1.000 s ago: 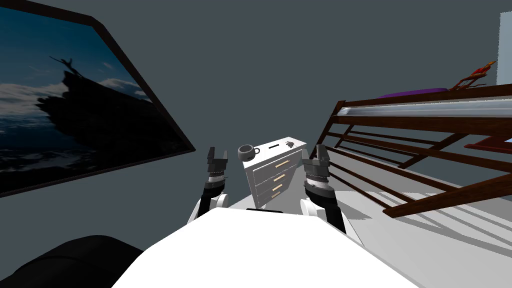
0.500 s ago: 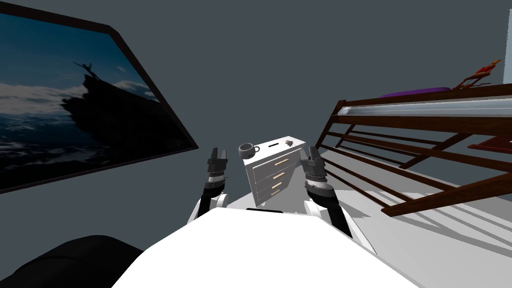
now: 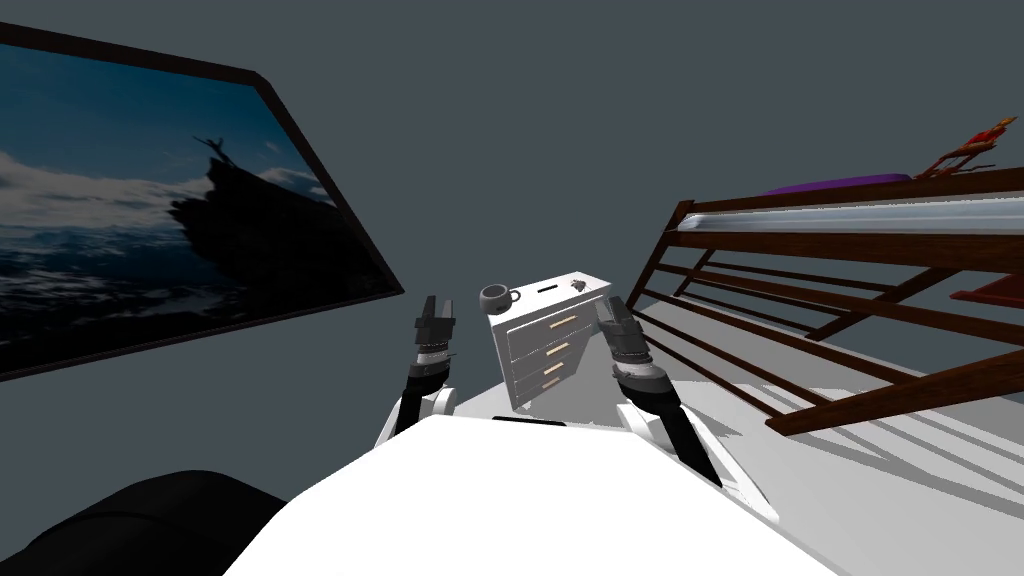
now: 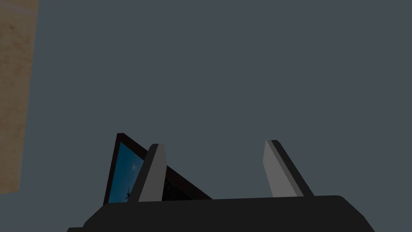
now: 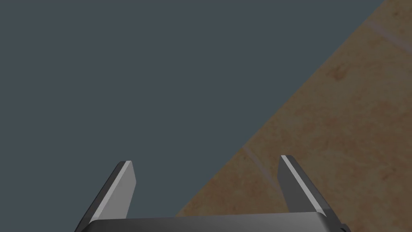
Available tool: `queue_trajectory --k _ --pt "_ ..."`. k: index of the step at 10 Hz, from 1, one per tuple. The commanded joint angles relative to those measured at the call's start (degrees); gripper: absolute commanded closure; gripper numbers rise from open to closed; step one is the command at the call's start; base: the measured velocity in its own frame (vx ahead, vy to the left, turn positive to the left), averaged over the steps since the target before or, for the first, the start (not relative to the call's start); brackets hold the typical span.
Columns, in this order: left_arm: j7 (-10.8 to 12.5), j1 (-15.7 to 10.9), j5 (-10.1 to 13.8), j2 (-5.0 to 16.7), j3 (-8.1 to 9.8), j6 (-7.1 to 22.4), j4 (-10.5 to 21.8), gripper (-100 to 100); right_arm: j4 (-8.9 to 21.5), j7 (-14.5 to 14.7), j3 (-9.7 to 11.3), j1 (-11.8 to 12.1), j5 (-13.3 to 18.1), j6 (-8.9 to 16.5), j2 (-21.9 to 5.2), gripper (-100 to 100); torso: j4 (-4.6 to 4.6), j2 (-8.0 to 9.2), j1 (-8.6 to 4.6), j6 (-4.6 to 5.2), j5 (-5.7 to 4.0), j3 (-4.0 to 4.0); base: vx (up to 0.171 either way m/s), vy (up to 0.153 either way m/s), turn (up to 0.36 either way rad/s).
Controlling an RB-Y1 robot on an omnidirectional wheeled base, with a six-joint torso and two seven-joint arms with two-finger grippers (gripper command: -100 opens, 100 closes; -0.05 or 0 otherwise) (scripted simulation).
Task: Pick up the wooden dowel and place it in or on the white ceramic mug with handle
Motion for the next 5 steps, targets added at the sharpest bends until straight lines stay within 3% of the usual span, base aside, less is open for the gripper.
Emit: queue_trajectory --k 1,5 --pt "0.0 0.0 0.0 0.0 0.0 0.0 0.0 0 1.23 0.7 -0.07 -0.58 -0.45 -0.36 -2.86 -100 0.0 0.0 0.0 0.0 0.0 0.0 -0.043 -0.006 0.061" --pt "0.0 0.0 0.0 0.0 0.0 0.0 0.0 0 3.88 1.97 -0.31 -1.6 -1.32 -1.24 -10.01 -100 0.0 0.0 0.0 0.0 0.0 0.0 -0.04 -0.008 0.053"
